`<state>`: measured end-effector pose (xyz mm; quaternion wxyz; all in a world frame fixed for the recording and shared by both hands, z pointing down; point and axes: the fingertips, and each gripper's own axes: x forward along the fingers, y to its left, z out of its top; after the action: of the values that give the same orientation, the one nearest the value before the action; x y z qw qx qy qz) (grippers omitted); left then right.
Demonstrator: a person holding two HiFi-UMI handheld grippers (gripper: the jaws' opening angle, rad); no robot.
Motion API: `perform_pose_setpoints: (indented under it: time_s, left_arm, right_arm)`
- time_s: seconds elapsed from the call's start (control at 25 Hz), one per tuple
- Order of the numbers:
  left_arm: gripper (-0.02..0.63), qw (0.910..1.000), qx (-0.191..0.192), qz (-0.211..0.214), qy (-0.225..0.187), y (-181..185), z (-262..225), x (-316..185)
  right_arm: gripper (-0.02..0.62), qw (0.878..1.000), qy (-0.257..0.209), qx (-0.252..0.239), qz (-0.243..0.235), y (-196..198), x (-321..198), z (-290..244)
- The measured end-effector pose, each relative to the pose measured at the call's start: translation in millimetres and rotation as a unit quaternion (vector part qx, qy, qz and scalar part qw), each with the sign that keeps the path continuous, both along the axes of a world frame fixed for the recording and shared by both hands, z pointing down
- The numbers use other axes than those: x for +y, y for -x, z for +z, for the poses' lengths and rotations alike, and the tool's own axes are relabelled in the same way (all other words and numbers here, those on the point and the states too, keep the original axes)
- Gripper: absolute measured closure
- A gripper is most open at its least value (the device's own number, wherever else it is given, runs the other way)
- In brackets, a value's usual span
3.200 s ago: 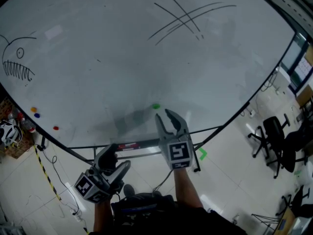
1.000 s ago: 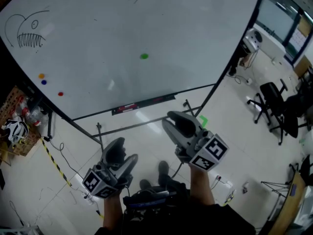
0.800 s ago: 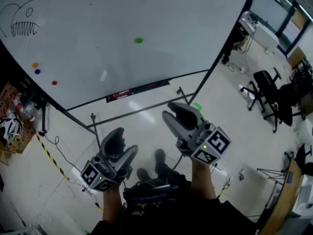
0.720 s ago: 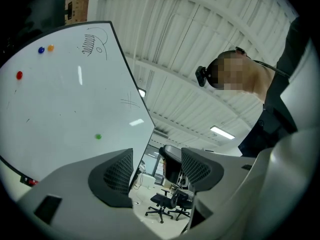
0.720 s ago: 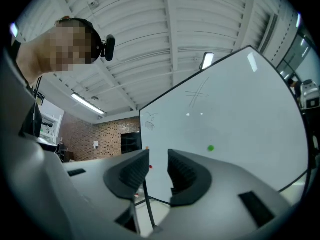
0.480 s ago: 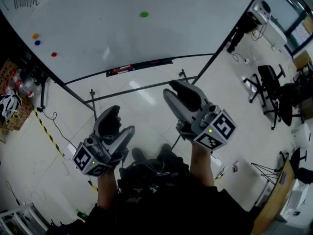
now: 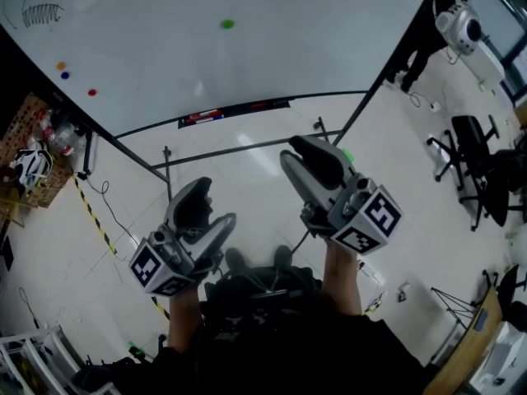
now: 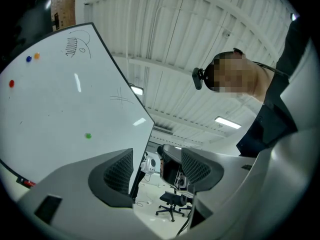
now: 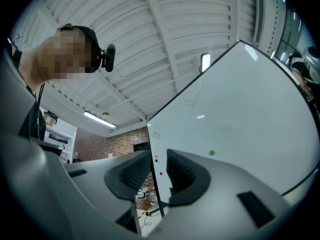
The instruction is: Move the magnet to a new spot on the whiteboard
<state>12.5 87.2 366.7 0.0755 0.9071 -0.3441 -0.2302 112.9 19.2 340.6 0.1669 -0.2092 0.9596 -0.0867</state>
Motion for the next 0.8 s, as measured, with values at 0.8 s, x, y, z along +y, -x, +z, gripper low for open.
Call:
perform_pose_setpoints:
  time_s: [0.8]
  left_arm:
    - [0.311,0.9996,0.005,0.007,0.026,-11,10,-12]
  right_arm:
    - [0.531,0.999,0.008,-0.005,-0.045,-1,4,3]
